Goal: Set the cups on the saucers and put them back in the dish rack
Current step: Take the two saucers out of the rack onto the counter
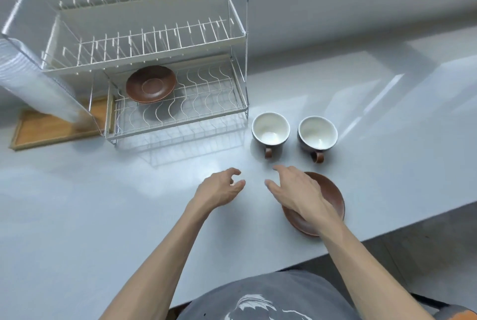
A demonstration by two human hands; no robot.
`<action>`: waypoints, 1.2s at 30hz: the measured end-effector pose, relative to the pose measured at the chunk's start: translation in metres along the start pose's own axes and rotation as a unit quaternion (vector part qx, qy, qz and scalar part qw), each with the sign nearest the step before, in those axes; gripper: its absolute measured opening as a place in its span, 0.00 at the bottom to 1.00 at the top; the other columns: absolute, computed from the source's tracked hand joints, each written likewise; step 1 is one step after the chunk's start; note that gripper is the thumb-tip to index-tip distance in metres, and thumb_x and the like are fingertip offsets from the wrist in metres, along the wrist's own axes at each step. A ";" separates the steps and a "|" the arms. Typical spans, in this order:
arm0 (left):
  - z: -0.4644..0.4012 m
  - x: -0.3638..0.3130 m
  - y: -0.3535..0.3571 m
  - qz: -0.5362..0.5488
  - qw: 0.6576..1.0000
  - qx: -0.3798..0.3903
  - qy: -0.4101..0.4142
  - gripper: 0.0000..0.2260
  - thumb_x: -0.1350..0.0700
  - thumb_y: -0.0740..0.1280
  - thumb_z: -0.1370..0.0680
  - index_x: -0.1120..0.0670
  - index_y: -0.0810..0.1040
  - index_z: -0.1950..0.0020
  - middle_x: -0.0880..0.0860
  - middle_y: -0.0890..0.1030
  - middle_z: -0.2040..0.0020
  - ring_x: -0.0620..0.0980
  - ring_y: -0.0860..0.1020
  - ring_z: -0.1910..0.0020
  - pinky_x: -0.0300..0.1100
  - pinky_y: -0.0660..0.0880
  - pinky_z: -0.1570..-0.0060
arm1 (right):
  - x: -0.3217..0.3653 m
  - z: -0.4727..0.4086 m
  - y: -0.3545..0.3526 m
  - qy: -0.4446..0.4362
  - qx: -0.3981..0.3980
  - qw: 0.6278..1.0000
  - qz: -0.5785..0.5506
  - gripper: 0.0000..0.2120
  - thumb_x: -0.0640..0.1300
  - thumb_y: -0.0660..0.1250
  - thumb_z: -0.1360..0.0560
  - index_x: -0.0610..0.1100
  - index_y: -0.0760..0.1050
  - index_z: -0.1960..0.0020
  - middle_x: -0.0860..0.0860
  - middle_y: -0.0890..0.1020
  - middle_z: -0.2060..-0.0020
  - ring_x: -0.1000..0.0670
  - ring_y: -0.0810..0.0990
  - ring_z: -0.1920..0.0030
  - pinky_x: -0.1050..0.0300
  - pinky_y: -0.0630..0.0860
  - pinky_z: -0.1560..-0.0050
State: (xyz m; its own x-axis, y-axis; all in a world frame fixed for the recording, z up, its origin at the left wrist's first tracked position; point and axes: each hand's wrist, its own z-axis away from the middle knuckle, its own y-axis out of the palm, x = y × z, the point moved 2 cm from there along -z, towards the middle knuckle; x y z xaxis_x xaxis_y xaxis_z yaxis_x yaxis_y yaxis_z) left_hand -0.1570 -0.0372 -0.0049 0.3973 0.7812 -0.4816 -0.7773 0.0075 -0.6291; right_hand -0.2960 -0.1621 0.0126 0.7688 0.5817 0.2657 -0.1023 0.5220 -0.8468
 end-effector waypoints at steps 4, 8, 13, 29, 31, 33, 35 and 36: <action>0.006 0.023 -0.034 -0.054 0.998 -0.032 -0.024 0.22 0.40 0.58 0.19 0.44 0.67 0.26 0.49 0.76 0.31 0.53 0.75 0.34 0.49 0.71 0.35 | 0.060 -0.019 -0.011 -0.085 0.012 0.995 0.046 0.25 0.58 0.57 0.19 0.50 0.65 0.25 0.46 0.76 0.32 0.42 0.74 0.32 0.46 0.72 0.38; 0.011 0.045 -0.065 -0.068 0.994 -0.076 -0.045 0.23 0.41 0.58 0.19 0.45 0.67 0.25 0.50 0.76 0.31 0.54 0.75 0.33 0.48 0.72 0.37 | 0.111 -0.034 -0.021 -0.159 -0.002 0.982 0.097 0.25 0.58 0.57 0.19 0.49 0.66 0.26 0.45 0.77 0.35 0.41 0.77 0.36 0.47 0.73 0.43; 0.011 0.066 -0.103 -0.114 0.983 -0.132 -0.052 0.23 0.41 0.57 0.19 0.46 0.67 0.25 0.51 0.78 0.32 0.54 0.75 0.34 0.47 0.71 0.42 | 0.154 -0.056 -0.031 -0.214 -0.004 0.963 0.162 0.24 0.58 0.57 0.19 0.48 0.66 0.26 0.45 0.77 0.35 0.41 0.77 0.36 0.47 0.72 0.44; -0.036 0.103 -0.202 -0.138 0.962 -0.214 -0.097 0.21 0.41 0.57 0.20 0.48 0.73 0.30 0.54 0.78 0.35 0.57 0.75 0.34 0.51 0.69 0.37 | 0.227 -0.142 -0.050 -0.281 -0.076 0.945 0.146 0.21 0.57 0.56 0.18 0.47 0.70 0.31 0.48 0.75 0.33 0.43 0.73 0.33 0.45 0.71 0.40; -0.048 0.107 -0.214 -0.138 0.960 -0.221 -0.100 0.21 0.42 0.57 0.20 0.49 0.74 0.31 0.55 0.79 0.37 0.57 0.75 0.36 0.51 0.69 0.37 | 0.237 -0.155 -0.053 -0.285 -0.083 0.945 0.139 0.20 0.56 0.56 0.18 0.47 0.72 0.33 0.48 0.76 0.35 0.43 0.73 0.35 0.45 0.72 0.41; -0.058 0.109 -0.224 -0.145 0.955 -0.237 -0.105 0.20 0.42 0.57 0.20 0.50 0.75 0.33 0.55 0.80 0.38 0.58 0.76 0.37 0.52 0.69 0.38 | 0.247 -0.168 -0.054 -0.287 -0.095 0.944 0.131 0.19 0.55 0.57 0.19 0.47 0.73 0.34 0.48 0.76 0.36 0.43 0.74 0.35 0.46 0.73 0.42; -0.072 0.114 -0.232 -0.149 0.947 -0.263 -0.108 0.19 0.42 0.57 0.20 0.50 0.75 0.34 0.54 0.79 0.38 0.58 0.75 0.37 0.53 0.67 0.39 | 0.256 -0.181 -0.053 -0.300 -0.108 0.939 0.126 0.19 0.55 0.58 0.19 0.47 0.72 0.33 0.48 0.75 0.35 0.43 0.73 0.35 0.47 0.74 0.41; -0.078 0.115 -0.235 -0.151 0.942 -0.277 -0.109 0.19 0.42 0.58 0.20 0.50 0.75 0.34 0.54 0.79 0.37 0.57 0.74 0.36 0.53 0.67 0.39 | 0.260 -0.188 -0.051 -0.306 -0.118 0.936 0.131 0.19 0.56 0.58 0.19 0.47 0.72 0.33 0.47 0.76 0.35 0.43 0.74 0.35 0.47 0.74 0.42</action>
State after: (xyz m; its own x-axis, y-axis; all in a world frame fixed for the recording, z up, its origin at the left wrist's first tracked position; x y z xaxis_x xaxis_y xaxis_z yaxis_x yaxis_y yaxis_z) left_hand 0.1091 0.0021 0.0404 0.4026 0.9061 -0.1302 -0.2459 -0.0300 -0.9688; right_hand 0.0278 -0.1545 0.0385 0.2238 0.9563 0.1880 -0.0386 0.2014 -0.9788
